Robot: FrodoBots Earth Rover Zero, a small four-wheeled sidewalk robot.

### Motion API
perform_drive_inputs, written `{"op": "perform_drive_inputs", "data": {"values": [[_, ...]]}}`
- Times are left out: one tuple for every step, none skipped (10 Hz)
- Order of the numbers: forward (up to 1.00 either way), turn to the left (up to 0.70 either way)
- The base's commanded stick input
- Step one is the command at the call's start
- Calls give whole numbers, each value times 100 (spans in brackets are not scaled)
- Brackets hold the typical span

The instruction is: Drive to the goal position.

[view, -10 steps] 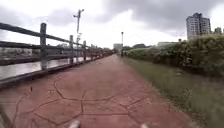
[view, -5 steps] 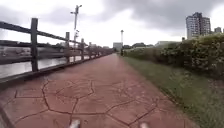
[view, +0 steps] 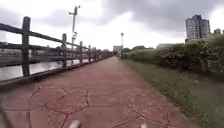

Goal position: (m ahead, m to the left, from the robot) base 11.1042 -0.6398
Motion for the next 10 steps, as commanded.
{"op": "perform_drive_inputs", "data": {"values": [[70, 0], [70, 0], [70, 0], [70, 0], [70, 0], [70, 0], [70, 0], [70, 0], [70, 0], [70, 0]]}}
